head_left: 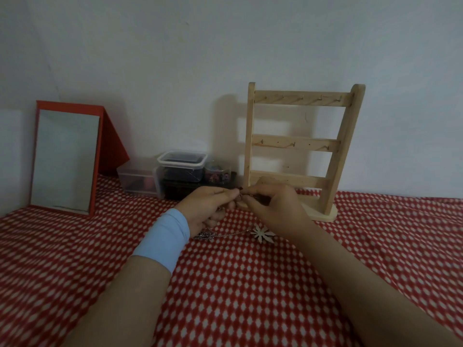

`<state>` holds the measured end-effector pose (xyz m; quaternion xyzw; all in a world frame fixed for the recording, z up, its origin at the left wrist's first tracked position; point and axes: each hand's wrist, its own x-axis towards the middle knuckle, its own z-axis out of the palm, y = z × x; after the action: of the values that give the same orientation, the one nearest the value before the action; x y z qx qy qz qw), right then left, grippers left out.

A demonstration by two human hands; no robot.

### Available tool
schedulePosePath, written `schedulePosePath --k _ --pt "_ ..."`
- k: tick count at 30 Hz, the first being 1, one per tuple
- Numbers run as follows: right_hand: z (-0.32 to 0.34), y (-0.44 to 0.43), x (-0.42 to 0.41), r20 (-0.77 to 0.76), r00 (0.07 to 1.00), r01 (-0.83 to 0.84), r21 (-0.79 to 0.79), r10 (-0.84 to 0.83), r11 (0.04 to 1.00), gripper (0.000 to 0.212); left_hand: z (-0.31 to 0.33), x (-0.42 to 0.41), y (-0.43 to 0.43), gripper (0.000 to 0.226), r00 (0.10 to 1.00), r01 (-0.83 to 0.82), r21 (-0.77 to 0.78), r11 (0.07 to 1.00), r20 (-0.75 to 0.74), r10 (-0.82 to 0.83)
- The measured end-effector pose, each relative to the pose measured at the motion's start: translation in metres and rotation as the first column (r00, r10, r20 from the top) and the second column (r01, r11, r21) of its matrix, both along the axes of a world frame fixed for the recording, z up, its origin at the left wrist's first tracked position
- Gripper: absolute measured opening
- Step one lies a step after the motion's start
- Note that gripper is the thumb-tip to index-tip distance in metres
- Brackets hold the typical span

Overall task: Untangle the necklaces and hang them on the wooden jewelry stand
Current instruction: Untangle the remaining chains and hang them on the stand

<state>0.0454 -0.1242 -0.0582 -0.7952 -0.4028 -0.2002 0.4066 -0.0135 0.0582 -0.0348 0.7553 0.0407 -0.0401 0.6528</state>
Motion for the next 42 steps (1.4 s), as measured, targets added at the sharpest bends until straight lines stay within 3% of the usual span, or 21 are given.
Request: schedulePosePath --k 7,11,15,27,32,36,40,42 --pt "0.001 -0.001 -0.002 -0.119 0.993 0.0 0.109 0.013 0.994 0.013 0.002 0.0 -0.002 0.03 0.999 -0.018 0.06 0.998 0.049 0.015" --pt "0.003 -0.002 -0.001 0.078 0.997 0.002 0.011 -0.002 1.0 0.017 -0.004 0.002 -0.002 0.028 1.0 0.006 -0.028 1.0 0.022 -0.005" --pt "-0.001 0.0 -0.001 0.24 0.971 0.031 -0.072 -0.013 0.997 0.018 -0.005 0.001 -0.003 0.029 1.0 0.022 -0.017 1.0 0.016 -0.022" --pt "-0.003 -0.001 0.002 0.204 0.977 0.057 0.023 -0.061 0.998 0.016 -0.003 0.003 -0.006 0.03 0.996 0.015 0.038 0.999 0.087 -0.018" --pt "-0.002 -0.002 0.002 0.251 0.968 0.025 -0.056 -0.01 0.998 0.016 -0.006 0.006 -0.001 0.026 0.996 0.032 0.031 0.999 0.076 -0.034" --pt "0.0 0.0 0.002 0.276 0.961 0.013 -0.128 0.023 0.992 0.019 -0.004 0.008 0.001 0.029 0.991 -0.033 0.154 0.987 0.132 0.013" --pt "0.004 0.001 -0.003 0.2 0.978 -0.019 -0.223 0.064 0.975 0.013 0.001 0.005 -0.001 0.03 0.979 -0.104 0.235 0.966 0.195 0.058" --pt "0.016 -0.004 -0.008 -0.013 0.996 -0.093 -0.292 0.093 0.952 0.012 0.008 -0.001 0.005 0.027 0.996 0.026 0.155 0.987 0.076 -0.038"
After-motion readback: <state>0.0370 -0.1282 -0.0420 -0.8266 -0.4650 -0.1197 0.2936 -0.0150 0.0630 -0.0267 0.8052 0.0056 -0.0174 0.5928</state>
